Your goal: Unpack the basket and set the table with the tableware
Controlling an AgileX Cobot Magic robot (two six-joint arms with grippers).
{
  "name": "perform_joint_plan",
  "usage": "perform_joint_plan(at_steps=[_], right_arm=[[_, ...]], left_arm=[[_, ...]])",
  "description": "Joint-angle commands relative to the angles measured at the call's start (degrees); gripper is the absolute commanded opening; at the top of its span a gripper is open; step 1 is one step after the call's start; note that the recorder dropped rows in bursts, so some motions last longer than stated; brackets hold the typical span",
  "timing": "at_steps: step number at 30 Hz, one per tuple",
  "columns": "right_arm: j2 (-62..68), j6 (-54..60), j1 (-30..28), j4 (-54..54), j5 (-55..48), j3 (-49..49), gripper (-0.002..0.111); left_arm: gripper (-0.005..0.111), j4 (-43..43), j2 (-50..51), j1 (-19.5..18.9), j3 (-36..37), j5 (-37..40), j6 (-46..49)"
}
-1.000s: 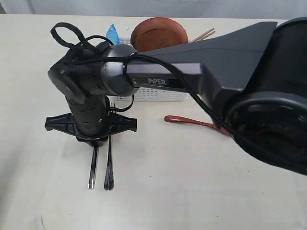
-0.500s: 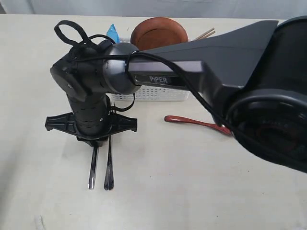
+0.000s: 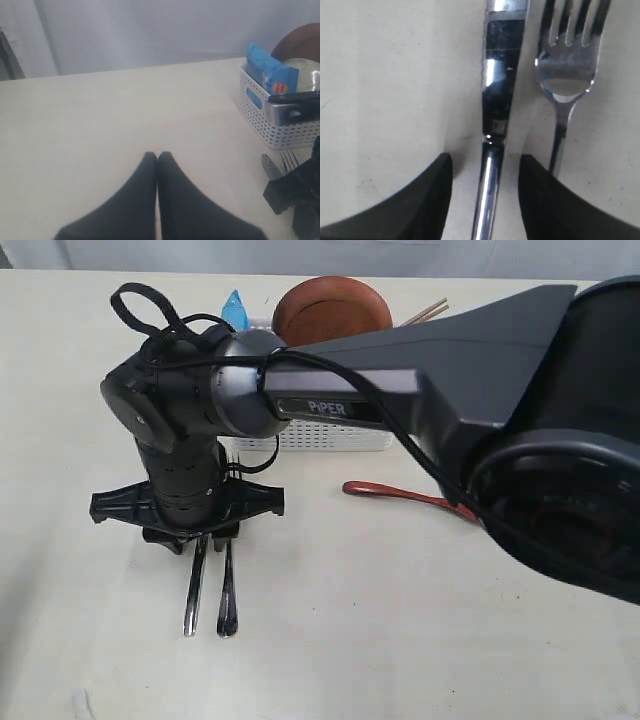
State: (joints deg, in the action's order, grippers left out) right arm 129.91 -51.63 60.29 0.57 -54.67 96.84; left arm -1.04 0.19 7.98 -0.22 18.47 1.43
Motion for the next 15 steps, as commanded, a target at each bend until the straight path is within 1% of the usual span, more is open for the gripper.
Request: perform_joint_plan(at_steps=[1, 6, 8, 10, 15], right_arm=[[0.1, 3.3, -0.2, -0.2, -2.9, 2.4, 0.042], [-1.5, 6.0, -0.3, -0.6, -2.9, 6.2, 0.042], [-2.8, 7.5, -1.2, -0.6, -3.3, 7.9, 0.042], [-4.2, 8.4, -2.7, -0.6, -5.3, 9.4, 0.042], [-8.3, 13.0, -8.4, -0.6, -11.9, 12.5, 0.042]], left_arm=[[0.000, -0.2, -0.2, -0.1, 0.2, -0.1, 0.3], [0.000, -0.2, -0.2, -0.1, 0.2, -0.1, 0.3], [0.000, -0.2, -0.2, -0.1, 0.2, -0.1, 0.3], [0.000, -0.2, -0.2, -0.1, 0.2, -0.1, 0.3], [0.000, -0.2, -0.2, -0.1, 0.2, -0.1, 0.3]])
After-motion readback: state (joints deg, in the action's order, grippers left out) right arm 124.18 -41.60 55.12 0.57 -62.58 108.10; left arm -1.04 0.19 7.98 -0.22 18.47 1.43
